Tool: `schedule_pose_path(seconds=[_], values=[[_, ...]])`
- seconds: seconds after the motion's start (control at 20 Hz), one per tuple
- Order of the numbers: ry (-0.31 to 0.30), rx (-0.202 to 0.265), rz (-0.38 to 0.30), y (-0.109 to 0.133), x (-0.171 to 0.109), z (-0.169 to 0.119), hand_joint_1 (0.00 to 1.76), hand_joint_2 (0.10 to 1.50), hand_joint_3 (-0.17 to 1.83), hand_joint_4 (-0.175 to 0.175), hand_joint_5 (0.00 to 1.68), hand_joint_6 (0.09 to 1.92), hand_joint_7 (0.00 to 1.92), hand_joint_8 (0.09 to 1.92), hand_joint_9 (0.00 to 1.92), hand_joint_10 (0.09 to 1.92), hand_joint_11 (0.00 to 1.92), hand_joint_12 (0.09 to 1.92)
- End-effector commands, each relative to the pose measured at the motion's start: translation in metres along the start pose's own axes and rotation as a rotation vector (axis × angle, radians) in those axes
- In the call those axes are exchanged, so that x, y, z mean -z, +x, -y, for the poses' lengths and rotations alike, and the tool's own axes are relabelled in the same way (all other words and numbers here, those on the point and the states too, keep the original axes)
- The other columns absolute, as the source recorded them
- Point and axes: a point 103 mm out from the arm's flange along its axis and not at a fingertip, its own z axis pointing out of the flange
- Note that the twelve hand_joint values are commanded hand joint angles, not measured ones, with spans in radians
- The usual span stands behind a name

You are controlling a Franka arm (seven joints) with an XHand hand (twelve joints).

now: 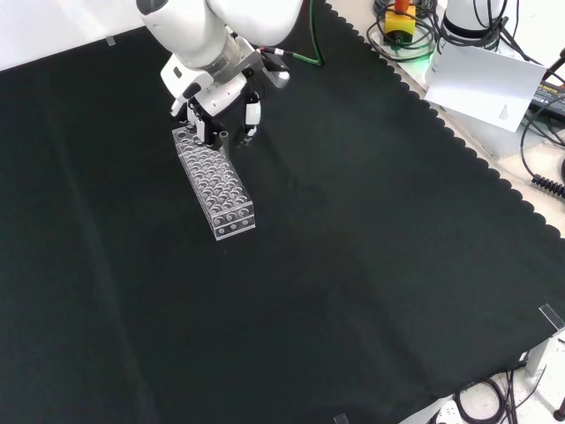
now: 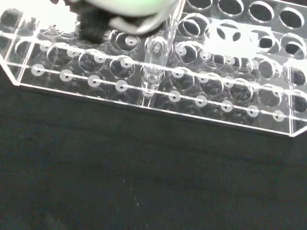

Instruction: Pick up the test tube.

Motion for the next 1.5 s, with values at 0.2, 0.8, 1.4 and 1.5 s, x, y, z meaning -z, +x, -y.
schedule_pose_path(seconds=[0.2, 0.8, 1.4, 1.5], values=[[-0.176, -0.034, -0.04, 0.006, -0.003, -0.01, 1.16, 0.85, 0.26, 0.005, 1.32, 0.46, 1.52, 0.47, 1.3, 0.46, 0.63, 1.33], [-0.265, -0.036, -0.054, 0.007, 0.015, -0.014, 1.4, 0.53, 0.75, -0.175, 1.42, 0.39, 1.51, 0.45, 1.6, 0.09, 1.08, 1.03], [-0.306, -0.058, -0.087, -0.012, 0.051, 0.001, 1.24, 0.56, 0.7, -0.175, 1.53, 0.18, 1.82, 0.23, 1.78, 0.09, 1.16, 0.98], [-0.321, -0.067, -0.104, -0.016, 0.063, 0.005, 1.24, 0.57, 0.69, -0.175, 1.54, 0.16, 1.84, 0.21, 1.78, 0.09, 1.17, 0.97]])
